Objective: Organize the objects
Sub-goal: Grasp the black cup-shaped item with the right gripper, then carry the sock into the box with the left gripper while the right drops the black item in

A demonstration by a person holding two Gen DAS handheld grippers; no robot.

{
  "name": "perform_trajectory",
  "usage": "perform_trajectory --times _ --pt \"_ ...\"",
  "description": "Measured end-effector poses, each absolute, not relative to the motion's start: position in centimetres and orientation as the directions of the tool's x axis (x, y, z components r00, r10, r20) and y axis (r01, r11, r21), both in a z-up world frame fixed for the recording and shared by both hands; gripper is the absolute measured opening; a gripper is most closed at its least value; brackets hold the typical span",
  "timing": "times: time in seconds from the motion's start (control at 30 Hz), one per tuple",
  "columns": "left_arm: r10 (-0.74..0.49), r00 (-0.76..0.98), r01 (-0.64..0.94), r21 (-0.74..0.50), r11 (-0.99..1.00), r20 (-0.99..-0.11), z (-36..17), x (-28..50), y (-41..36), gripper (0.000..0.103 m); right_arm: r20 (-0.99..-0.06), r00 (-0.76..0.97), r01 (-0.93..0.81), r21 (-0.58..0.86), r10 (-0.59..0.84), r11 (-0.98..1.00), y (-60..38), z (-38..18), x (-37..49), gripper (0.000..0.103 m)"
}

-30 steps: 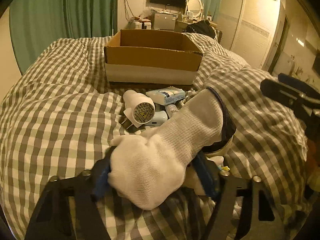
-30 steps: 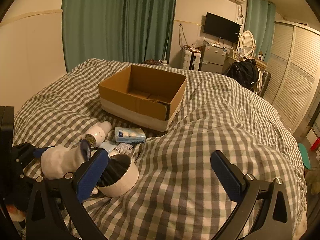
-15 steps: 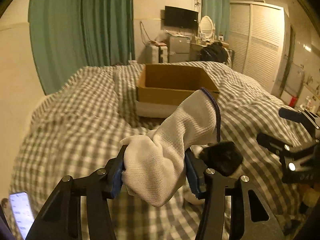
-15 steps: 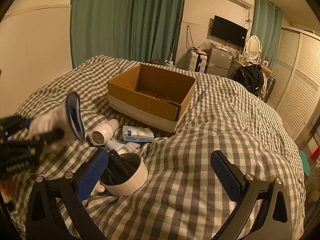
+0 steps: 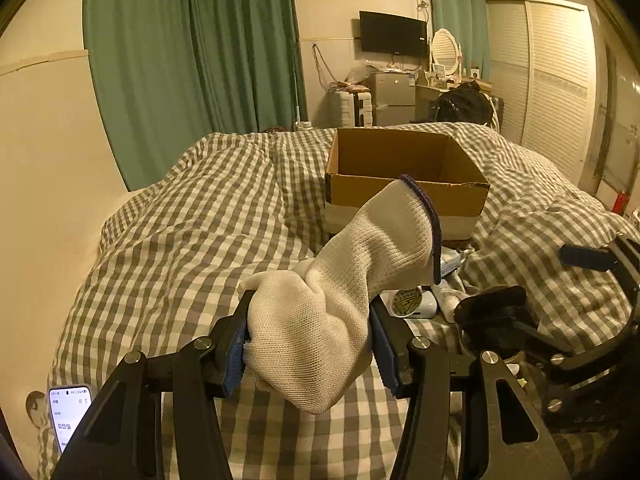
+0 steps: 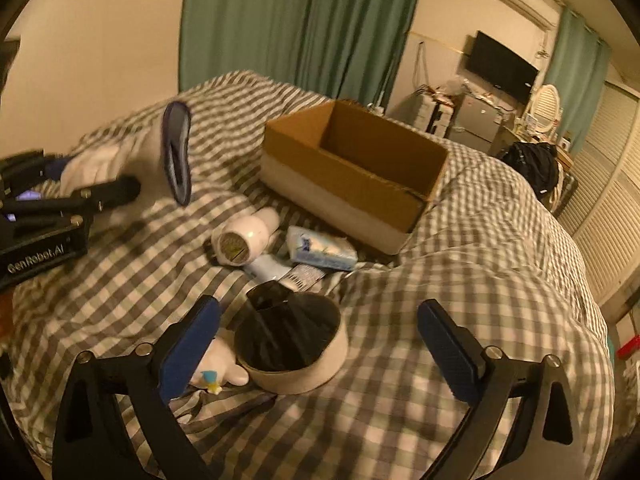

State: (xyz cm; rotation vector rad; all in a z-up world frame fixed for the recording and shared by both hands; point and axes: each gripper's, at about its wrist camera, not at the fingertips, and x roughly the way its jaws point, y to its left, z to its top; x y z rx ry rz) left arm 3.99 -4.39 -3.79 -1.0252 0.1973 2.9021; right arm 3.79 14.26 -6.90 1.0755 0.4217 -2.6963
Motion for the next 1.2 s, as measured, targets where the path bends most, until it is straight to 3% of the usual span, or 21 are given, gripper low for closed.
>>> perform_trajectory --times 0.1,0.17,0.23,0.27,0.63,1.2 --pt "0.016 -0.773 -0.093 0.088 -0.992 -0.634 -4.0 3.6 -5.0 0.054 -0.719 -0.689 0.331 -0.192 -0.098 -0.924 13.2 -7.8 3.4 0.084" --pt "0.022 -0.77 -0.093 0.078 -0.993 -0.638 -4.2 3.5 -5.1 0.054 -0.736 -0.669 0.355 -0.194 -0.104 -0.915 12.5 -8.4 3.0 0.07" --pt "0.028 -0.767 -0.092 0.067 -0.993 -0.641 -4.3 3.5 -5.2 0.054 -0.758 -0.645 0.373 -0.199 -0.1 -0.906 12.0 -9.2 2.7 0.043" --pt "0.032 -0.766 -0.093 0.062 -0.994 -0.642 -4.3 3.5 -5.2 0.054 -0.768 -0.633 0.379 -0.202 -0.093 -0.903 11.9 -9.5 2.6 0.041" --pt "0.045 -0.774 -0.096 0.046 -0.994 -0.631 -3.4 4.2 -5.3 0.054 -0.766 -0.634 0.385 -0.196 -0.104 -0.902 12.3 -9.4 2.9 0.034" --pt "0.073 -0.822 -0.117 0.042 -0.992 -0.565 1.4 1.4 -4.5 0.054 -0.637 -0.746 0.376 -0.162 -0.194 -0.912 13.8 -0.3 1.7 0.033"
